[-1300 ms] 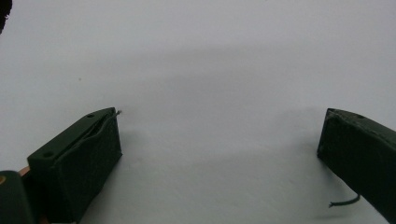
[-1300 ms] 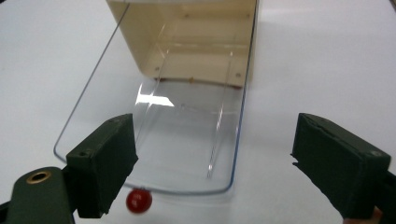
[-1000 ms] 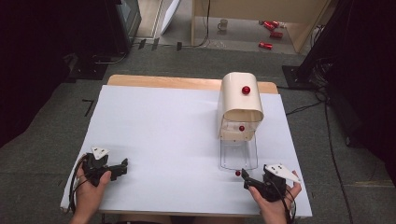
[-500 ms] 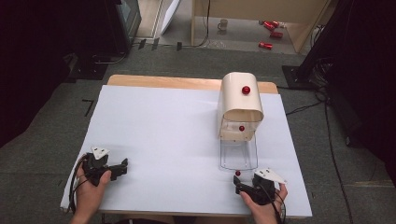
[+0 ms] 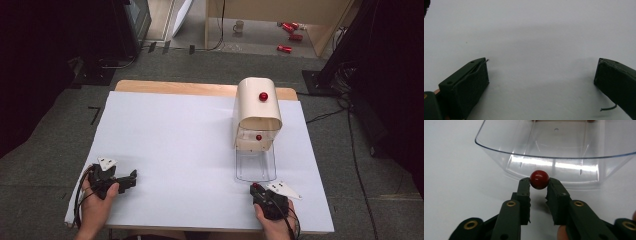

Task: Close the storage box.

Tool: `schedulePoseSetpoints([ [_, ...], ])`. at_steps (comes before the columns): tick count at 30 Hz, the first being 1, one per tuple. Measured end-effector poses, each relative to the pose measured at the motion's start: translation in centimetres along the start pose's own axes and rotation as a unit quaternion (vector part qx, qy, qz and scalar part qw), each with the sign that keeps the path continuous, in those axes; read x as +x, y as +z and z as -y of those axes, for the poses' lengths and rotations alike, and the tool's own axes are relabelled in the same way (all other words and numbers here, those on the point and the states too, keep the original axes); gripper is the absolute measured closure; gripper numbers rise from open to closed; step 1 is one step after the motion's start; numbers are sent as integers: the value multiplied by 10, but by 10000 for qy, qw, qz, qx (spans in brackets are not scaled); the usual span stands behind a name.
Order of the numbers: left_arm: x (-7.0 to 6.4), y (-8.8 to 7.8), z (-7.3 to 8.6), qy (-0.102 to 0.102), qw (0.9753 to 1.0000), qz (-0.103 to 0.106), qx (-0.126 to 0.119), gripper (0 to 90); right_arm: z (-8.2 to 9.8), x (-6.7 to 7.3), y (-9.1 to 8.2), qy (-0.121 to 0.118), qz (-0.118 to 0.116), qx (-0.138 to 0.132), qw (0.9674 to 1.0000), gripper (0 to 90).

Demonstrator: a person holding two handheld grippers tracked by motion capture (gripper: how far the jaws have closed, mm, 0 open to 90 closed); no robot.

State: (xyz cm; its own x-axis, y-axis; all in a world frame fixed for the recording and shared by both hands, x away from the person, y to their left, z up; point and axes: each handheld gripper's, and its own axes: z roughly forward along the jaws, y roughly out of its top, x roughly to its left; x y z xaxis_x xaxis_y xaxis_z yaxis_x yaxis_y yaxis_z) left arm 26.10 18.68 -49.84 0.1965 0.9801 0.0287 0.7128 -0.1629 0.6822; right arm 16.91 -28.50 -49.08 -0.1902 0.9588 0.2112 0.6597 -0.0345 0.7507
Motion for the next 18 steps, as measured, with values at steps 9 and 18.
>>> schedulePoseSetpoints([
  [9,0,0,0,-8,10000,4,-4,0,-10,-1,-5,83,-142,-150,9998,758],
  [18,0,0,0,-10,10000,2,-5,0,-26,2,-1,-17,-128,-241,9996,766],
])
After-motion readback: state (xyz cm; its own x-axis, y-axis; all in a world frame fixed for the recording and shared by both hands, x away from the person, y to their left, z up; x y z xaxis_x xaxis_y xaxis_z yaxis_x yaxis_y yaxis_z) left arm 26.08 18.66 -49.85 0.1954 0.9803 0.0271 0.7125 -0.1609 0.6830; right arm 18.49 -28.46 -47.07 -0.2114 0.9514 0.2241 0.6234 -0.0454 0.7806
